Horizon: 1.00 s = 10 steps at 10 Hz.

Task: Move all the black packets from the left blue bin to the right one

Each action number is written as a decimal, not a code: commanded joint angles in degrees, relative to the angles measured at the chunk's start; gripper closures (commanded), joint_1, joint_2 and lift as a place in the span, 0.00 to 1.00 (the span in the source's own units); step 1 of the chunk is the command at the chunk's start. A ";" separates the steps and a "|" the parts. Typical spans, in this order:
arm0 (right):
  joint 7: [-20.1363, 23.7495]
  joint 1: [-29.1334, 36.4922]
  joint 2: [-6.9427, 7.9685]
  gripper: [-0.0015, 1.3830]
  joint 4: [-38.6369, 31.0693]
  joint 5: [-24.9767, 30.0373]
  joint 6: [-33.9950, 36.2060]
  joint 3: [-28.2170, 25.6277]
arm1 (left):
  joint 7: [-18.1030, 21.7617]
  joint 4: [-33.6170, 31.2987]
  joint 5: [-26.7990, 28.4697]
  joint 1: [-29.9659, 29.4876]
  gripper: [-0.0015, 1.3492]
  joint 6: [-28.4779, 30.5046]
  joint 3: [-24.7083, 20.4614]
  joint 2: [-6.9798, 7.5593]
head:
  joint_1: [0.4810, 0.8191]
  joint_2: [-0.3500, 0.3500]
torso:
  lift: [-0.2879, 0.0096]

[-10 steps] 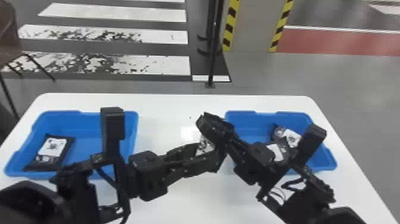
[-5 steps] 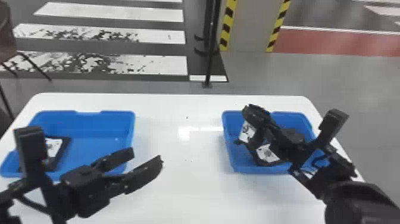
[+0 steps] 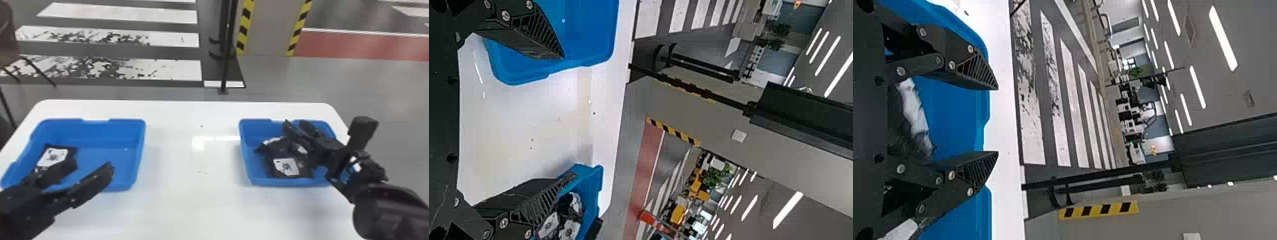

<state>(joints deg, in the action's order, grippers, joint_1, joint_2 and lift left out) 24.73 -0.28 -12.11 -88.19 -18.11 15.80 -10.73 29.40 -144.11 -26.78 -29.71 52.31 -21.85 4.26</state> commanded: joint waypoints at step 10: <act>-5.93 49.78 7.98 0.09 -50.11 3.71 -14.40 1.82 | -5.06 20.72 22.44 21.84 0.12 11.11 -6.37 4.26 | 0.63 0.88 | 0.50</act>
<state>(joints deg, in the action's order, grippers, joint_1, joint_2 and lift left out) 18.82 49.07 -4.05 -138.11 -13.96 1.31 -9.25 24.33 -127.10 -5.12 -11.19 62.48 -29.11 7.58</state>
